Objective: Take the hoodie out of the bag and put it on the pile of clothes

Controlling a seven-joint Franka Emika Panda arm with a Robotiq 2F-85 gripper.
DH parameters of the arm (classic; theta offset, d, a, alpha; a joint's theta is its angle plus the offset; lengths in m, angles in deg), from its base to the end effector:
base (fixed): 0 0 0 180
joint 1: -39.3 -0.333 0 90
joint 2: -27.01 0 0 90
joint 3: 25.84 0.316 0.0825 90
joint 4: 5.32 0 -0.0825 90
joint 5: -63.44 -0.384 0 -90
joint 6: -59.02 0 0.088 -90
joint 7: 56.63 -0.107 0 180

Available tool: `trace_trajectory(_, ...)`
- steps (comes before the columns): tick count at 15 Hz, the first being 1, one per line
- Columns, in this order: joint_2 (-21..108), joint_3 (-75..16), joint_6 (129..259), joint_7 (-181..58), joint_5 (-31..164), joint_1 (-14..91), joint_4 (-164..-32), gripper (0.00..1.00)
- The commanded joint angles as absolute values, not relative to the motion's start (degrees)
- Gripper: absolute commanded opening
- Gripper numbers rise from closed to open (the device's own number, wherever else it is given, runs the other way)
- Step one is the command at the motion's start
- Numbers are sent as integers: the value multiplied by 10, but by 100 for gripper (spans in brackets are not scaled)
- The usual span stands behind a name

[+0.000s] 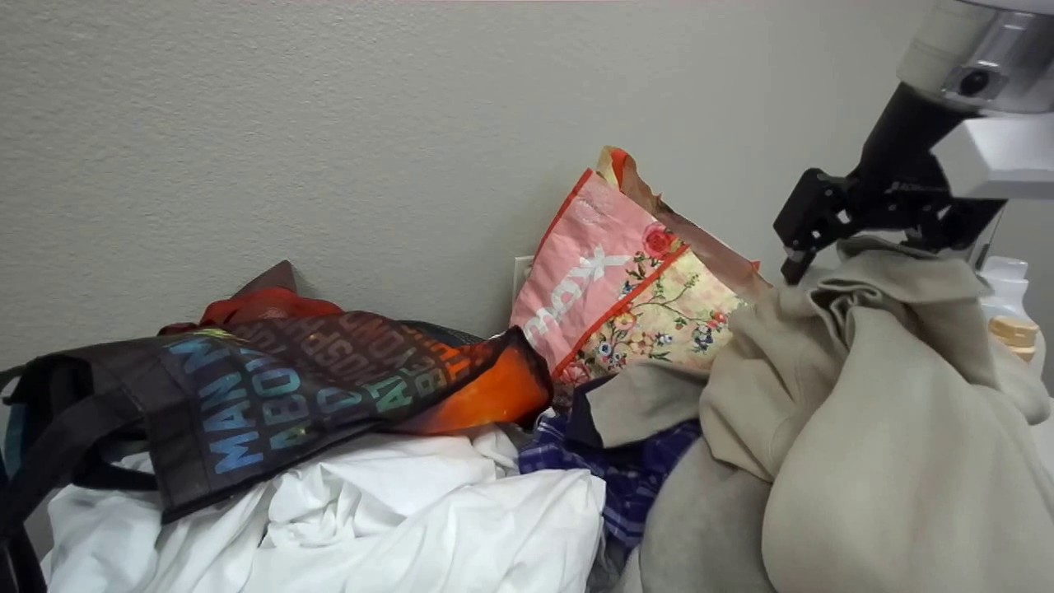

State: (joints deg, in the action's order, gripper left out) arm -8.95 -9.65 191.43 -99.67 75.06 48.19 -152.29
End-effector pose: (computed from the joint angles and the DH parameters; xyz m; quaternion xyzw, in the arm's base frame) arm 0.3908 0.0534 0.5003 0.9368 -0.2567 0.2226 0.0834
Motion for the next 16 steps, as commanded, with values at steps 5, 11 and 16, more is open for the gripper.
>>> trace_trajectory(5, -8, -129, 1901, -974, 772, 495, -1357, 100)
trace_trajectory(11, 30, -159, 1859, -917, 764, 481, -1233, 100)
trace_trajectory(16, 44, -161, 1821, -894, 764, 472, -1175, 100)
